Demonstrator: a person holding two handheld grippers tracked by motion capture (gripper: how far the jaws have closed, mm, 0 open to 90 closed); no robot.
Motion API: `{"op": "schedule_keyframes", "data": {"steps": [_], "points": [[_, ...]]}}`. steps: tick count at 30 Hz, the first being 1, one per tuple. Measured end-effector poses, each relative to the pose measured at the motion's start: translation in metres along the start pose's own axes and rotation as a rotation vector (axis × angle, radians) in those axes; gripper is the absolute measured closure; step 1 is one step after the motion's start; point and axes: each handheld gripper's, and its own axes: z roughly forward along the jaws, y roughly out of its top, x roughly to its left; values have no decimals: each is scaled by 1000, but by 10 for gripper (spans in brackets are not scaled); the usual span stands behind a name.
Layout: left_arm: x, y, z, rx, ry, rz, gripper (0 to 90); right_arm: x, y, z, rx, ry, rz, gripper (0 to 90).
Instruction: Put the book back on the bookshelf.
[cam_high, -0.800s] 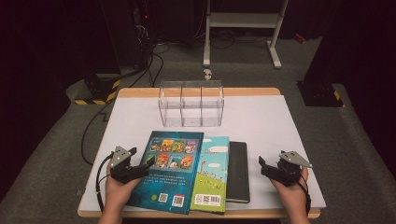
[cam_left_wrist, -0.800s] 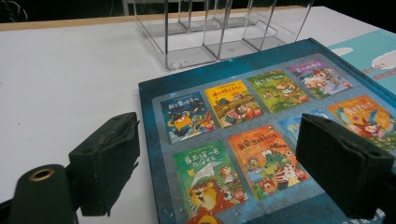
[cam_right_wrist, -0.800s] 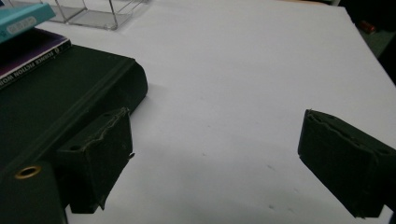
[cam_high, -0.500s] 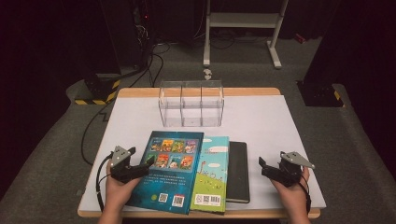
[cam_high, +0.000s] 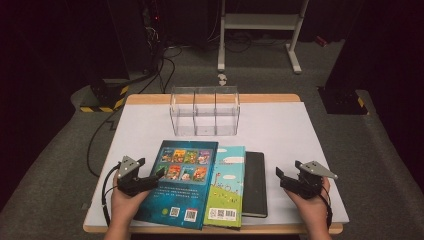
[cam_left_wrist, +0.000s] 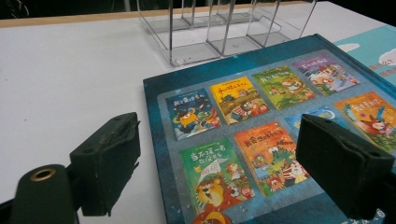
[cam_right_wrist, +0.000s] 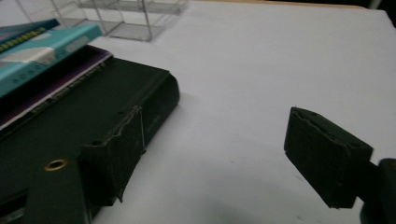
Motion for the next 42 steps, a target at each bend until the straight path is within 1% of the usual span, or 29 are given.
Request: {"op": "schedule_keyframes", "data": {"steps": [1,2,5,6,7,9,11,13,14,15,17,19,20,21,22,23,24,25,26,27,28,29,30,31,33,36,38,40,42], "points": [[0,0,0,0,0,0,142,0,0,0,0,0,0,188],[1,0,-1,9,0,-2,141,2,1,-1,-21,8,-3,143],[2,0,-1,22,7,7,117,6,2,-2,-26,2,-15,140],[3,-2,-1,56,30,20,105,7,2,-2,-29,-1,-21,139],[3,-3,0,68,29,19,98,8,3,-2,-35,1,-27,139],[5,-4,1,83,23,0,98,10,4,-3,-43,9,-30,137],[5,-5,1,95,22,-5,99,12,6,-3,-45,25,-35,138],[6,-7,3,125,17,-11,100,16,8,-2,-46,38,-44,138],[8,-9,3,153,11,-22,100,18,9,-1,-46,43,-47,137],[8,-9,3,153,11,-22,100,18,9,-1,-46,43,-47,137],[10,-12,4,187,9,-26,101,24,12,1,-54,69,-52,136],[10,-15,5,207,3,-33,103,26,13,2,-54,73,-56,136],[10,-16,6,222,1,-35,104,31,14,3,-52,74,-73,137],[10,-18,7,232,0,-39,106,33,15,4,-51,78,-75,138],[10,-18,7,232,0,-39,108,33,15,4,-51,78,-75,138],[10,-20,9,251,-9,-54,108,38,16,6,-42,86,-80,141],[10,-20,9,251,-9,-54,109,38,16,6,-42,86,-80,141],[12,-22,9,256,-24,-67,114,43,16,7,-44,101,-97,134],[12,-22,9,257,-29,-72,120,45,16,7,-37,101,-118,128],[12,-22,9,257,-29,-72,120,45,16,7,-37,101,-118,128],[12,-23,8,258,-32,-81,125,50,17,8,-16,100,-148,123],[12,-23,8,255,-46,-94,131,52,16,9,-15,116,-142,117],[12,-23,8,255,-46,-94,136,54,16,10,-11,127,-141,117],[13,-24,9,258,-71,-107,143,56,16,11,-6,133,-147,117],[12,-24,9,258,-80,-107,147,59,16,12,-2,143,-161,117],[10,-24,10,256,-94,-109,150,61,16,12,-2,157,-157,125],[9,-24,11,255,-117,-107,153,65,16,11,-10,163,-162,132],[8,-24,11,255,-116,-107,148,67,17,11,-5,175,-148,132],[8,-24,11,254,-116,-106,148,68,17,12,-4,182,-151,132]]}}
